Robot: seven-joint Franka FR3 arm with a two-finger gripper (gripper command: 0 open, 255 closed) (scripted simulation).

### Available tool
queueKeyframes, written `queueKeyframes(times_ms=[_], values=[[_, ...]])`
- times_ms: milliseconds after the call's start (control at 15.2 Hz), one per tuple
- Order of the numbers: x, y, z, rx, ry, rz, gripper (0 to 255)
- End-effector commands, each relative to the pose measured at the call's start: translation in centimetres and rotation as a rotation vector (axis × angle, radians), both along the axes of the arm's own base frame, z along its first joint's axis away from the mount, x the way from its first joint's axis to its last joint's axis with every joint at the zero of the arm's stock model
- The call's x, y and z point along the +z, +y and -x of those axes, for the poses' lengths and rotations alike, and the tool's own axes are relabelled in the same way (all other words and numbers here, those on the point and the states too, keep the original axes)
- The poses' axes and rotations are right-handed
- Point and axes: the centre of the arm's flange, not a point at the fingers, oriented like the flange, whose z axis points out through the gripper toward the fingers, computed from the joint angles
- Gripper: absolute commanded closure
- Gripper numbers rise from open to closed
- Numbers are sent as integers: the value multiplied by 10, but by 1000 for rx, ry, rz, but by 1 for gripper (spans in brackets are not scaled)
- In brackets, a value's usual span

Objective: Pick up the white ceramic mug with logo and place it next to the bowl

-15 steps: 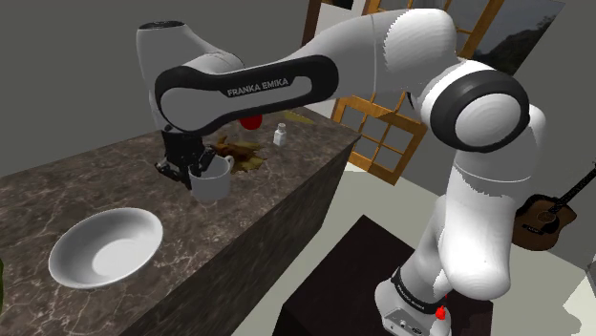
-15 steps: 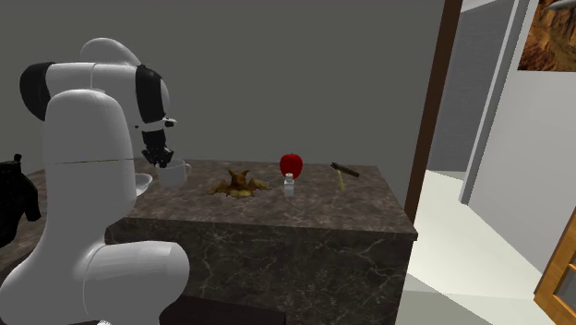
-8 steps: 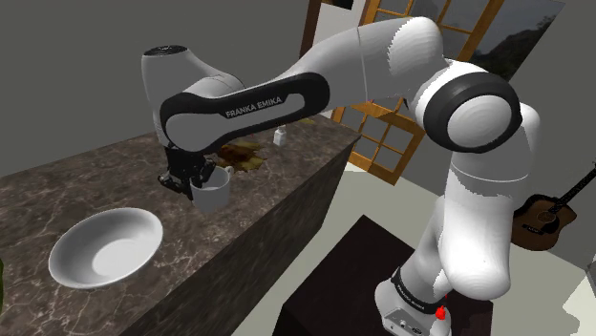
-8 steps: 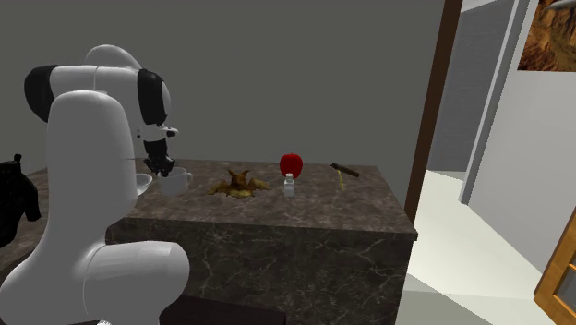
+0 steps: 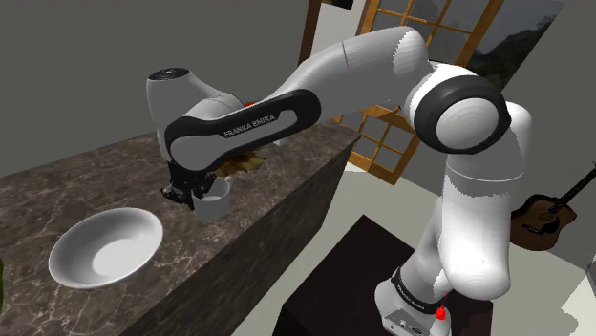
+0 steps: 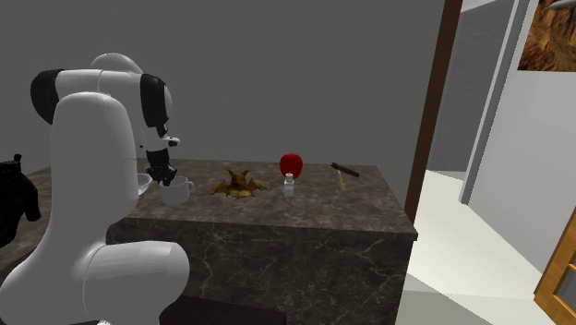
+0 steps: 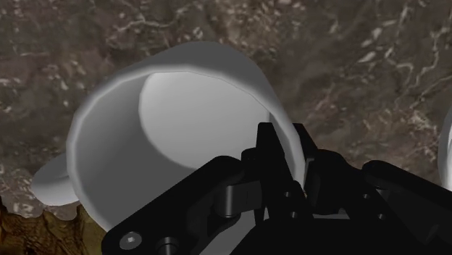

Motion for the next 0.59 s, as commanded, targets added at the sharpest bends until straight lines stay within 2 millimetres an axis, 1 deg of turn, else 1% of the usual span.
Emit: queueKeyframes(times_ms=[0,330,396,528], values=[[-3,1,0,0,-1,0,255],[-3,1,0,0,-1,0,255],[-3,1,0,0,-1,0,0],[-3,1,0,0,-1,0,0]])
